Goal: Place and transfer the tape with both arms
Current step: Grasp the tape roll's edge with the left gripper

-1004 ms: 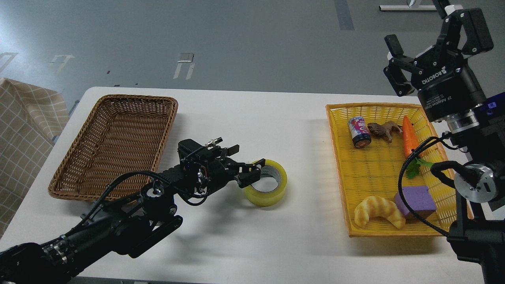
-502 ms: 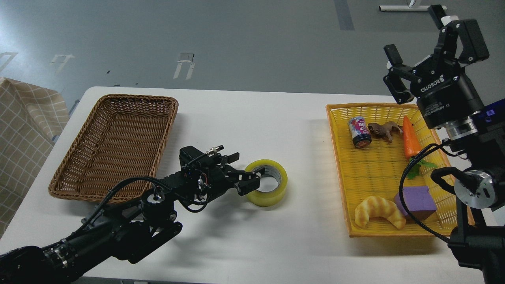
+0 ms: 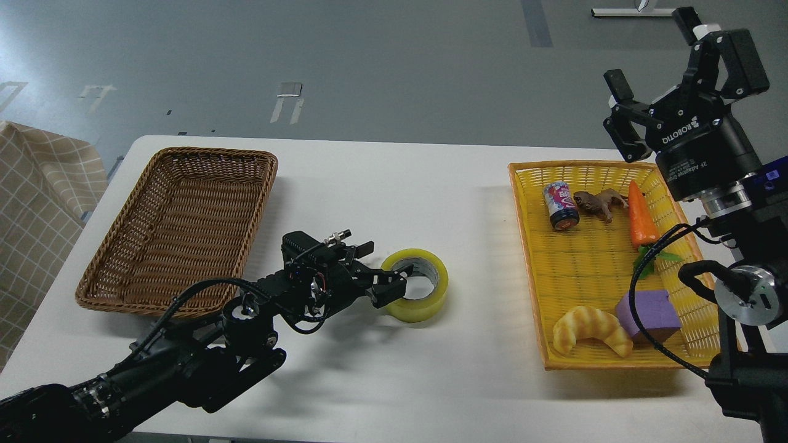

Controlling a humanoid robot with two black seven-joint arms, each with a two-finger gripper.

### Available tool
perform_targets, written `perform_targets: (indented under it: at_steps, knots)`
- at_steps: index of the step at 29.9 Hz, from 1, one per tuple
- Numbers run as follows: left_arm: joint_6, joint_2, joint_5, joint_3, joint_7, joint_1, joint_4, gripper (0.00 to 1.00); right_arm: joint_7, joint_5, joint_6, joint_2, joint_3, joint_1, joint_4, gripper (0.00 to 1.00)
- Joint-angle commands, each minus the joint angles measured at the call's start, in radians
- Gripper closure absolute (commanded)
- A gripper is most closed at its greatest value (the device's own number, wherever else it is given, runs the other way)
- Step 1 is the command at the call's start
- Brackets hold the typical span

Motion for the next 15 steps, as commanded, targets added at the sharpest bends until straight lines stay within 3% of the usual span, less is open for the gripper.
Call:
perform_targets:
  at_steps: [1, 2, 4, 9, 15]
  knots:
    - [0.0, 0.008, 0.0, 0.015, -0.001, -0.003, 0.001, 0.36, 0.0, -0.001, -0.002, -0.006, -0.001, -0.001, -0.002, 0.0]
    - [0.0, 0.01, 0.0, 0.02, -0.001, -0.003, 0.001, 0.48, 0.0, -0.001, -0.003, -0.006, -0.001, -0.002, -0.002, 0.0]
    - [0.0, 0.011, 0.0, 0.023, -0.001, -0.002, 0.003, 0.53, 0.0, -0.003, -0.003, -0.006, -0.001, -0.01, -0.002, 0.0]
    - [0.0, 0.01, 0.0, 0.029, -0.005, -0.005, 0.011, 0.55, -0.001, -0.006, -0.005, -0.008, -0.001, -0.019, -0.013, 0.0]
    - [0.0, 0.001, 0.0, 0.029, 0.003, -0.005, 0.014, 0.72, 0.0, -0.006, -0.009, -0.014, -0.001, -0.028, -0.021, 0.0]
